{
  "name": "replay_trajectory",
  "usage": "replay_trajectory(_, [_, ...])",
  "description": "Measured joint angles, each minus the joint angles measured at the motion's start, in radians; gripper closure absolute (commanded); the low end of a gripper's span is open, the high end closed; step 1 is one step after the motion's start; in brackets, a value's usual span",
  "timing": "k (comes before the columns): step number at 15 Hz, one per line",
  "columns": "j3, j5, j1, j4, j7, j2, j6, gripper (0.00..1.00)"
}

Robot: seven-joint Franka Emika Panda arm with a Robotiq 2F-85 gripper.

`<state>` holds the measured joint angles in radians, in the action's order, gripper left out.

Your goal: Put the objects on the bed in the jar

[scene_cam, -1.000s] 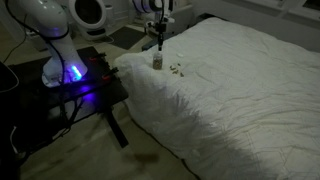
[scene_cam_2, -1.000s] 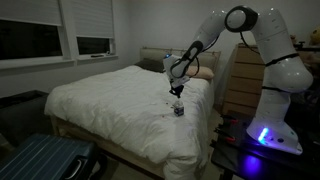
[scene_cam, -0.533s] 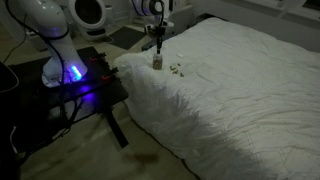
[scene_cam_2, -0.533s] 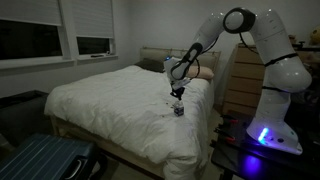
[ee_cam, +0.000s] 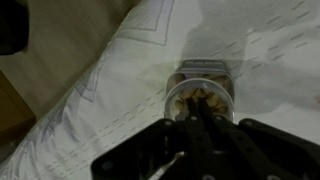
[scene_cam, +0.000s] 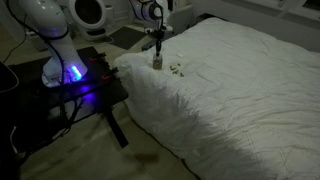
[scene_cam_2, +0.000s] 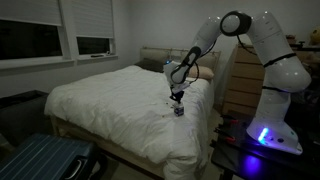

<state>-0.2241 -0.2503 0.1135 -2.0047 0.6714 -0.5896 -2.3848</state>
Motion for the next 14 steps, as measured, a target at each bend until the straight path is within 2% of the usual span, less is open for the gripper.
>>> replay_trajectory(2, [0.000,0.000,0.000,0.000,0.000,-0.010,-0.023,0.99])
replay_trajectory(3, [0.000,0.000,0.000,0.000,-0.001,-0.013,-0.034,0.70])
replay_trajectory(4, [0.000,0.000,0.000,0.000,-0.001,-0.015,-0.044,0.68])
replay_trajectory(6, [0.000,-0.001,0.000,0.000,-0.001,-0.018,-0.058,0.56])
replay_trajectory(7, [0.000,-0.001,0.000,0.000,-0.002,-0.020,-0.063,0.67])
replay_trajectory(8, [0.000,-0.001,0.000,0.000,-0.002,-0.020,-0.067,0.88])
replay_trajectory(11, [0.000,-0.001,0.001,0.000,-0.003,-0.022,-0.072,0.99])
replay_trajectory(14, [0.000,-0.001,0.000,0.000,-0.003,-0.022,-0.072,1.00])
